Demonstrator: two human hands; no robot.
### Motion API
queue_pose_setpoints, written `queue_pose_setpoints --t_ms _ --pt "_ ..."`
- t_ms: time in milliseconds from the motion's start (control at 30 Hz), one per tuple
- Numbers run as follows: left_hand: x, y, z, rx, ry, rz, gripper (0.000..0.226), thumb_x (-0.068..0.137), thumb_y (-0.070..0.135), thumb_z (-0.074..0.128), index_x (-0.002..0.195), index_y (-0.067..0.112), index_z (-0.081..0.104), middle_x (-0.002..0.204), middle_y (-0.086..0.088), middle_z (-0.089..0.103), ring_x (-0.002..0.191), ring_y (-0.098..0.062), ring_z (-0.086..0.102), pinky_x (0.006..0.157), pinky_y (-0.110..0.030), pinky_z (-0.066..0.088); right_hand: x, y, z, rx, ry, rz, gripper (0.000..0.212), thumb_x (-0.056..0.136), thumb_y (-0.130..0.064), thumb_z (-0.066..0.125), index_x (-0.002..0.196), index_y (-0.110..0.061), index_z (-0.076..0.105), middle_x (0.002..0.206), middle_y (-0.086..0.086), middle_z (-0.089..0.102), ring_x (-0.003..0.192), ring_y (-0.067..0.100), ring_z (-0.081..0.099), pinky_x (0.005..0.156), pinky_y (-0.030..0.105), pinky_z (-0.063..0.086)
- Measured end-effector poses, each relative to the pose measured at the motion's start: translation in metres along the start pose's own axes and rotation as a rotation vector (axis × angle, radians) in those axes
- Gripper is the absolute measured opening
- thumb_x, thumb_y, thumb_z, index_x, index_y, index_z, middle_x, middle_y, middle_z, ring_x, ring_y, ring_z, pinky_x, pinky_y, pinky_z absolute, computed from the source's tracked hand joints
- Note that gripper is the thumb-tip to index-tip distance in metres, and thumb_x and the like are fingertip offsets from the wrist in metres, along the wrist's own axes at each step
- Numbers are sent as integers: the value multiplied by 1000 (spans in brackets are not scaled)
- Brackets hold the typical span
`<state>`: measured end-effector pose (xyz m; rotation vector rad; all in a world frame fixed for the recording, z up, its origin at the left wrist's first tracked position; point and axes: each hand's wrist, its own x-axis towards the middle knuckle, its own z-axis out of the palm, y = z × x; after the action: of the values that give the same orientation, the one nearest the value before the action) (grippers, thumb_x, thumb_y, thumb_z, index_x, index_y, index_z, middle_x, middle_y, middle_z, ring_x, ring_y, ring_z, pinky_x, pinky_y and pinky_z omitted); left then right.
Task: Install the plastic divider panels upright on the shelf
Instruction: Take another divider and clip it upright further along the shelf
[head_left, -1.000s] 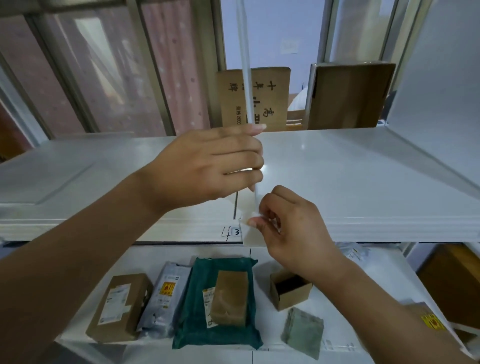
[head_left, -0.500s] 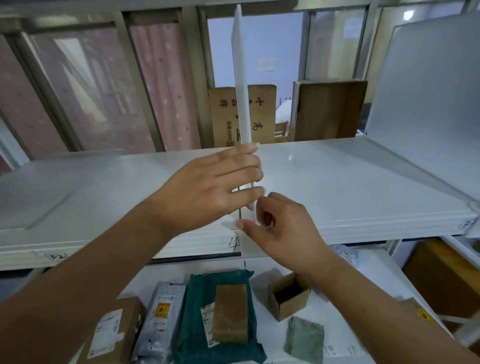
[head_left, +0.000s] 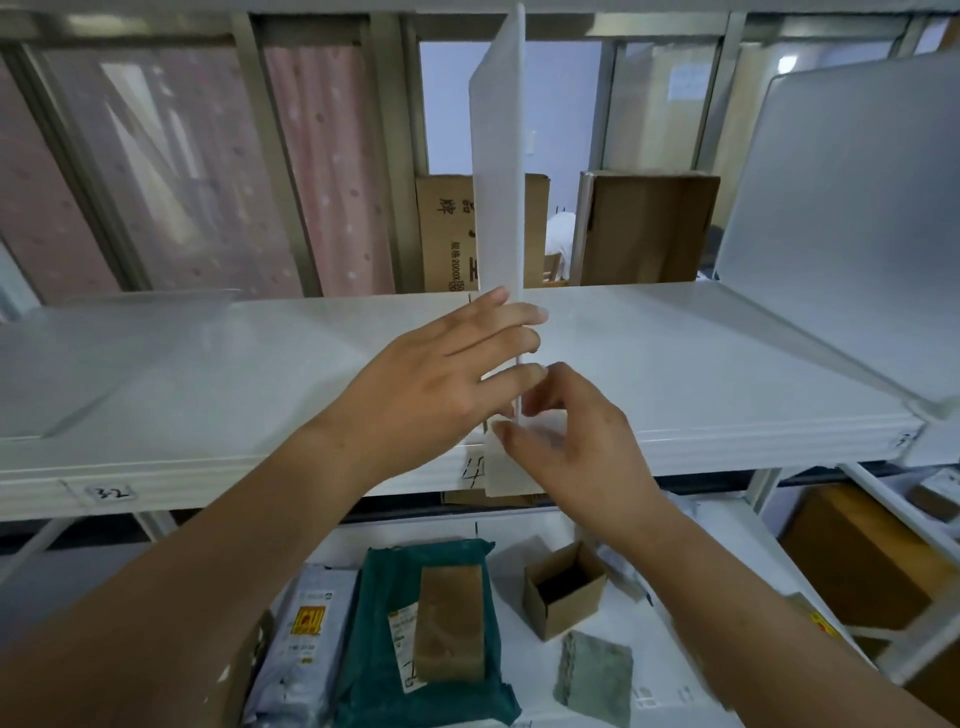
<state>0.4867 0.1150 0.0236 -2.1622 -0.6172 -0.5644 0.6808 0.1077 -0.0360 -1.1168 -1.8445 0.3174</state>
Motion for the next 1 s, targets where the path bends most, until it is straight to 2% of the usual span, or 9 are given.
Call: queue_pose_setpoints --t_ms 100,200,233,333,433,533,633,867,1000 --pt "-10 6 -7 -4 4 -24 69 96 2 76 155 11 43 149 -16 56 148 -32 44 125 -51 35 -1 -9 -10 11 78 -175 27 92 -46 68 112 -32 57 104 -15 61 98 6 61 85 16 51" --pt "-27 10 -22 22 33 -103 68 99 8 73 157 13 38 149 -18 55 141 -33 50 121 -49 41 -1 -21 -14 -67 86 -315 22 93 -43 66 110 -32 60 108 -16 60 101 4 55 88 9 44" --pt "-33 11 -29 46 35 -139 64 101 10 71 156 13 40 148 -18 56 139 -33 52 120 -47 42 0 -25 -15 -94 65 -365 22 93 -43 65 111 -32 62 112 -15 61 104 4 54 91 10 42" --pt "-52 12 -54 170 -14 -296 56 100 15 72 152 12 52 143 -16 62 129 -32 59 113 -44 46 6 -36 -9 -255 0 -516 30 92 -42 66 120 -29 67 127 -5 65 119 14 54 102 33 40" --pt "-73 10 -82 290 -125 -540 61 94 19 78 151 14 55 143 -14 63 122 -33 65 103 -47 53 11 -52 2 -381 31 -516 39 87 -39 70 125 -27 68 135 2 64 128 23 51 102 45 34" --pt "-96 9 -113 396 -213 -691 60 96 22 74 152 15 52 143 -12 61 119 -33 64 98 -48 52 16 -72 20 -332 56 -521 39 87 -35 70 125 -24 70 134 3 64 127 25 51 99 45 31" --pt "-120 13 -141 471 -281 -800 59 96 26 73 151 15 52 140 -11 61 117 -33 63 94 -49 54 15 -100 44 -244 -40 -576 43 89 -37 66 130 -26 68 137 2 63 128 25 51 98 45 31" --pt "-189 22 -206 571 -388 -953 54 96 32 71 146 18 56 139 -7 61 121 -29 62 96 -47 55 -4 -176 114 -74 -225 -646 51 86 -39 64 135 -26 63 139 2 61 128 22 48 100 44 31" --pt "-236 14 -243 604 -430 -979 48 96 33 73 141 18 61 137 -6 63 119 -29 64 95 -47 56 -16 -225 155 -19 -305 -663 53 86 -40 60 137 -25 62 139 2 61 128 24 51 99 48 38"
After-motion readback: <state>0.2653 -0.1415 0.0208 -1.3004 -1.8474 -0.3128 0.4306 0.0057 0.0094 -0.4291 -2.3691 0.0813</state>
